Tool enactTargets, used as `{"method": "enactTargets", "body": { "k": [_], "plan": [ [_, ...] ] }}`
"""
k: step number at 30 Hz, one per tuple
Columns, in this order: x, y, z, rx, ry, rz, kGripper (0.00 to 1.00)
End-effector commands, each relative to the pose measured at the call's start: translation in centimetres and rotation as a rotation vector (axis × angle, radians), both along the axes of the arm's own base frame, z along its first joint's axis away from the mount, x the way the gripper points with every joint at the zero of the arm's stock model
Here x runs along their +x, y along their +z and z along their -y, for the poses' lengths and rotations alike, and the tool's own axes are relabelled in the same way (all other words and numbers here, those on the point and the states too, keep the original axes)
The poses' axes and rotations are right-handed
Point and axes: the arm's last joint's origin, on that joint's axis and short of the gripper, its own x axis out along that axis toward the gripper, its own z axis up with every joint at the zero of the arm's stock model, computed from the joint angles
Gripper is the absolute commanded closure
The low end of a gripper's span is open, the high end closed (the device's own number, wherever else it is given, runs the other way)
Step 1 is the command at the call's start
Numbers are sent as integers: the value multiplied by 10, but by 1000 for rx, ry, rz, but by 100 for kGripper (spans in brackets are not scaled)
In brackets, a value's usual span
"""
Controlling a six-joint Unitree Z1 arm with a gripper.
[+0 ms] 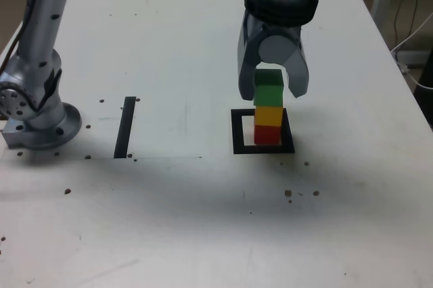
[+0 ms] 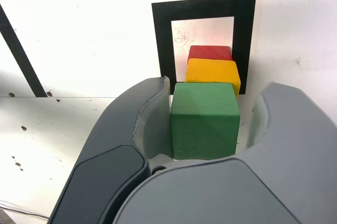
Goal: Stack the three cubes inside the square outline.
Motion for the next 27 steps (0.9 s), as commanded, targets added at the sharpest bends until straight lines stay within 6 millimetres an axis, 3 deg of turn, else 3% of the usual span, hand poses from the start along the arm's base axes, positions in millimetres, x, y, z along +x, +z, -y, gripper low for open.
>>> {"method": "enactTargets", "body": {
  "k": [1, 19, 27],
  "plan": [
    [-3, 6, -1, 1, 4, 11, 0],
    [-22, 37, 2, -20, -25, 82, 0],
    [-46, 71, 4, -68, -107, 171, 0]
  ]
}}
